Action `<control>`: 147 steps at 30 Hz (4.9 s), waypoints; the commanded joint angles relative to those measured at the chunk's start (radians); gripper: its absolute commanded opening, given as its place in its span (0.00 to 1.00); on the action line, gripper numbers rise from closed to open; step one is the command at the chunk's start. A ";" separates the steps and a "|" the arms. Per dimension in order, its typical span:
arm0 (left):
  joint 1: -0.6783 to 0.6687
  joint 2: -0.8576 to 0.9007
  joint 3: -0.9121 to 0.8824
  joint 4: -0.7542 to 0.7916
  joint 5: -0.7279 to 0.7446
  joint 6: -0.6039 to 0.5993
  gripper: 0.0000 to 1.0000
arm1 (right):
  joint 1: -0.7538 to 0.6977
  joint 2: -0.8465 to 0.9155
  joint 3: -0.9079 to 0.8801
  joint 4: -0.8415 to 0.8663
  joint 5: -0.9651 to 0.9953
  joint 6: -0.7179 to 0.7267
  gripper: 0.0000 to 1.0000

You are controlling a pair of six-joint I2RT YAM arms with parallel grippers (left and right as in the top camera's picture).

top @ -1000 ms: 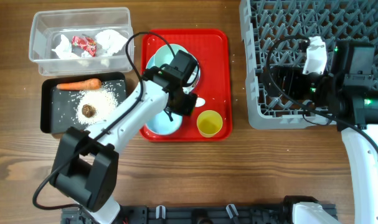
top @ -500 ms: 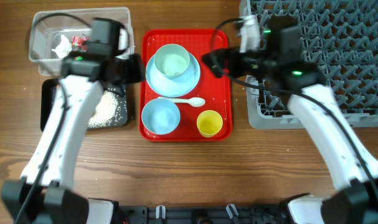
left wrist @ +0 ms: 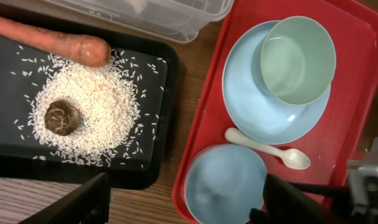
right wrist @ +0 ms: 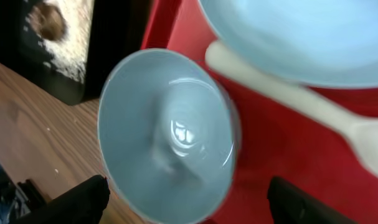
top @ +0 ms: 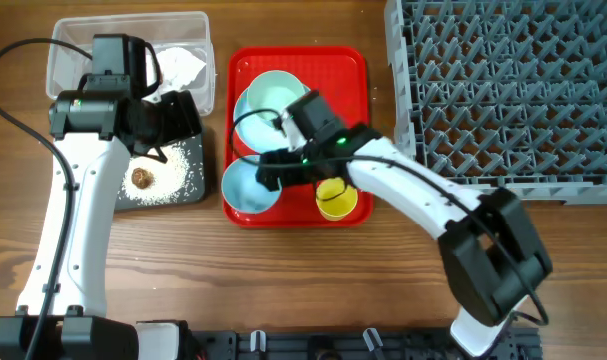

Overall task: Sort waste into correct bins and load items into the dishwasher rack
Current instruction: 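Grasp light-blue bowl on red tray with right gripper and lift, then carry bowl with right gripper and place it in dish rack, then grasp pale-green bowl on blue plate with right gripper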

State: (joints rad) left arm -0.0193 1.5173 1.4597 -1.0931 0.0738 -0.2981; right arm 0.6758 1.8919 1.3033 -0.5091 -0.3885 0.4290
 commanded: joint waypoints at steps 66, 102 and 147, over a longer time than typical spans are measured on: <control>0.005 0.003 -0.003 0.045 -0.003 -0.002 0.90 | -0.603 0.229 0.338 0.493 1.182 -1.001 0.04; 0.005 0.003 -0.003 0.045 -0.001 -0.001 0.94 | -0.594 0.310 0.338 0.574 1.238 -1.005 0.04; 0.005 0.003 -0.003 0.044 -0.001 0.002 1.00 | -0.393 0.166 0.338 0.304 1.230 -0.866 1.00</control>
State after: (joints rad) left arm -0.0193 1.5185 1.4593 -1.0508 0.0654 -0.2981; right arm 0.2443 2.1288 1.6424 -0.2146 0.8463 -0.4644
